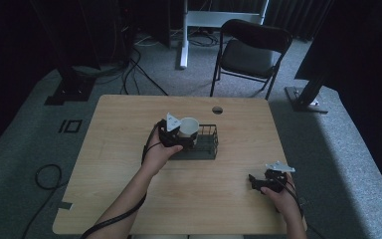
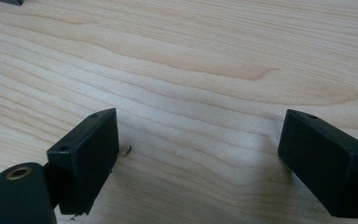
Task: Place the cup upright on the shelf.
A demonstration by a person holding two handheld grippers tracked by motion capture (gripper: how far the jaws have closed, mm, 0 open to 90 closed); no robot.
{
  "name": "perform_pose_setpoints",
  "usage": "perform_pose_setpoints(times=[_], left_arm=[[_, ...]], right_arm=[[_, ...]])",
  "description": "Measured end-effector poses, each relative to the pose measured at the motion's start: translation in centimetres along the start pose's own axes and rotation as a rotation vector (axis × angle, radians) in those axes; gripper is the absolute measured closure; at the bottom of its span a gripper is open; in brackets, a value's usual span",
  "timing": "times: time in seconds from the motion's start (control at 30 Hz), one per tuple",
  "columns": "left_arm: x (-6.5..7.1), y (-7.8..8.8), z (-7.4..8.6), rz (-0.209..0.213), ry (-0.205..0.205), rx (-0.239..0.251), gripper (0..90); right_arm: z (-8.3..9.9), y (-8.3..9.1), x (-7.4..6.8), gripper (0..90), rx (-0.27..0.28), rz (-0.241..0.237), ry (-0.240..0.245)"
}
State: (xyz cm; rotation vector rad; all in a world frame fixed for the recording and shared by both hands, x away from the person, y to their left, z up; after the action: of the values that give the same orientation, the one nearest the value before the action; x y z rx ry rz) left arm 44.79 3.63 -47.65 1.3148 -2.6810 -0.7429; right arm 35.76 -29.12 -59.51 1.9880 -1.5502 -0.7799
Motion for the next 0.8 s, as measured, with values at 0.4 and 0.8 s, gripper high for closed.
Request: perform_pose_setpoints(times=[0.4,0.8], left_arm=[[-0.2,2.2,0.9,-0.002,0.003,0.001,9.1],[0.1,4.5,1.9,0.013,0.001,0.015,9.1]], right_arm=[[0.0,0.0,0.0,11.6,0.0,0.0,0.0],[0.0,0.0,0.0,11.6,0.001,0.0,0.002]])
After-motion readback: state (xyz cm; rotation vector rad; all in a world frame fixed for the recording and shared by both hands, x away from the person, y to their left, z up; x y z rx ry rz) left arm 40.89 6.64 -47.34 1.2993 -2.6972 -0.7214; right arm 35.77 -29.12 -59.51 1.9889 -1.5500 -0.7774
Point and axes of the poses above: each handheld gripper's, and its own axes: y roughly backward along the jaws, z roughly out of its underside, x roughly to its right, the point moved 6 cm from there along -y, roughly forward along the jaws, and after that the axes turned 10 degrees about -y, right-handed, at the moved point
